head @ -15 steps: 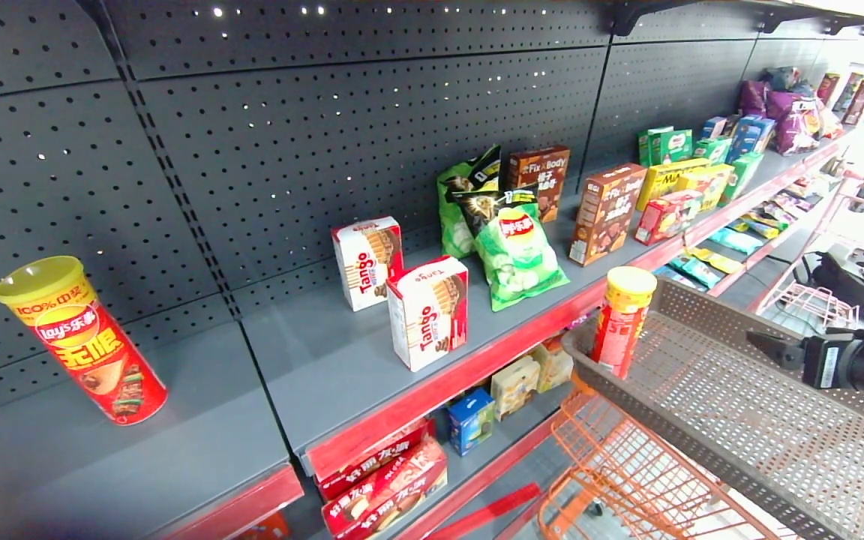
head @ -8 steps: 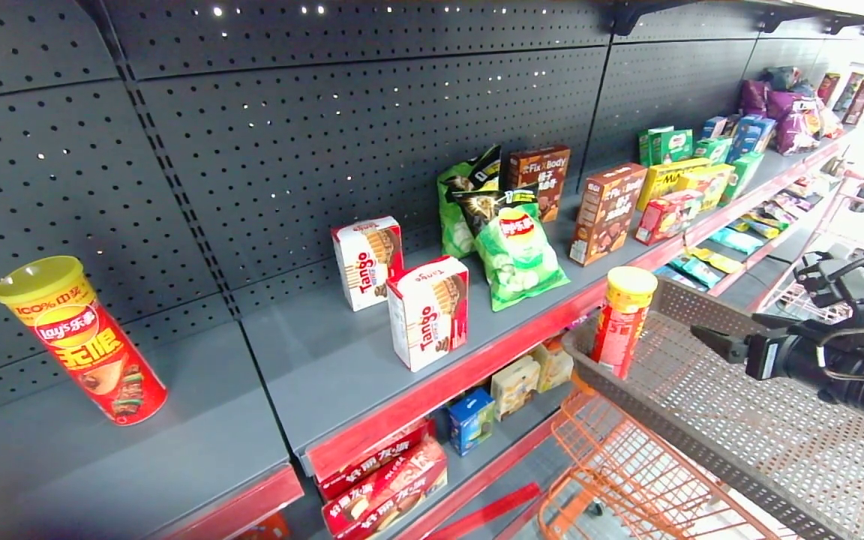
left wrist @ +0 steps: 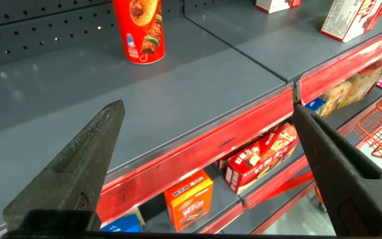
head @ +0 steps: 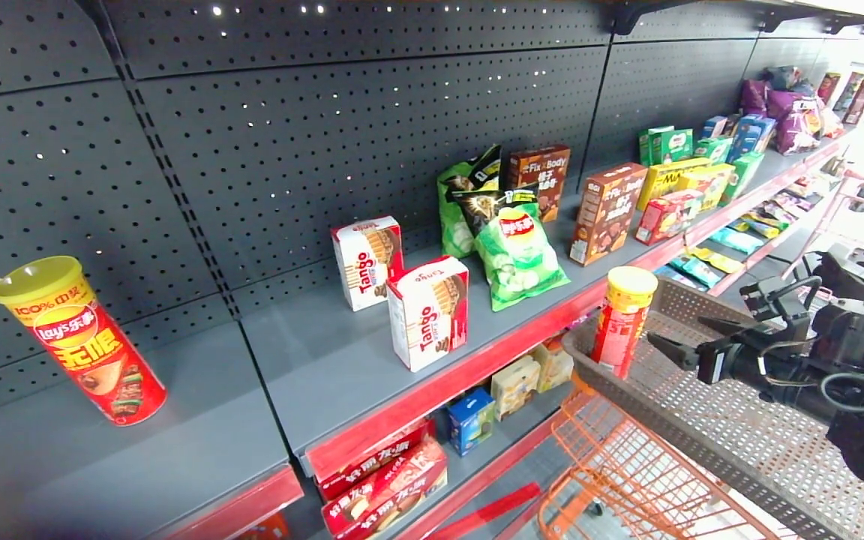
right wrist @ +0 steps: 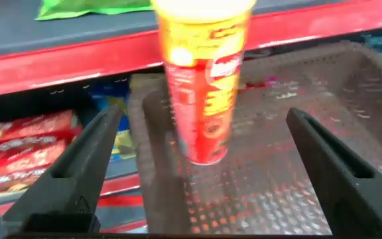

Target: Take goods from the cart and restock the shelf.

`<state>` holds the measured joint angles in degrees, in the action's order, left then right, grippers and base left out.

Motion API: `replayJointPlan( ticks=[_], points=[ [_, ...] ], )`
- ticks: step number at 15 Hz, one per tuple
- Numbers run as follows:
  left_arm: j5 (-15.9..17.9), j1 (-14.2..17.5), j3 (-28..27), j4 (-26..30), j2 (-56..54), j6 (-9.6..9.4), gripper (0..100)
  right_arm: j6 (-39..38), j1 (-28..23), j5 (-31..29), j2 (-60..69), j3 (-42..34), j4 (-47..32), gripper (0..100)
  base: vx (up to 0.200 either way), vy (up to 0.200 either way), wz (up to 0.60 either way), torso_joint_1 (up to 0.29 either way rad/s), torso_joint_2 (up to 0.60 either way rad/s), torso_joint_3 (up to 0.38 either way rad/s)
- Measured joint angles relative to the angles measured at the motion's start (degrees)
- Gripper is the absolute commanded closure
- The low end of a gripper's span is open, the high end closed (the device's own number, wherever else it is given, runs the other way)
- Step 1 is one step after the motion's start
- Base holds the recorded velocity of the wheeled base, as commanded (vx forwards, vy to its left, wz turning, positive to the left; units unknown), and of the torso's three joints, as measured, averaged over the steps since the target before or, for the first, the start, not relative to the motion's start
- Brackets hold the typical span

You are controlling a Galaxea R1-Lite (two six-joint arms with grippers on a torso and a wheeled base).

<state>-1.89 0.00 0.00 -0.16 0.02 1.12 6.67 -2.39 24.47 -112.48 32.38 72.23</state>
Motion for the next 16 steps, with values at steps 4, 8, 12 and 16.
replayJointPlan(
  ticks=[4,8,12,16],
  points=[
    [0.0,0.0,0.0,0.0,0.0,0.00,0,0.0,0.5,0.9,-2.8,1.7,0.6,0,0.000,0.000,0.00,0.000,0.00,0.000],
    [0.0,0.0,0.0,0.0,0.0,0.00,0,0.0,1.5,0.9,-4.8,3.2,2.3,0,0.000,0.000,0.00,0.000,0.00,0.000],
    [0.0,0.0,0.0,0.0,0.0,-0.01,0,-0.2,2.0,0.8,-8.8,9.8,2.4,0,0.000,0.000,0.00,0.000,0.00,0.000],
    [0.0,0.0,0.0,0.0,0.0,0.00,0,-0.5,1.9,0.7,-13.1,14.6,2.2,0,0.000,0.000,0.00,0.000,0.00,0.000]
  ],
)
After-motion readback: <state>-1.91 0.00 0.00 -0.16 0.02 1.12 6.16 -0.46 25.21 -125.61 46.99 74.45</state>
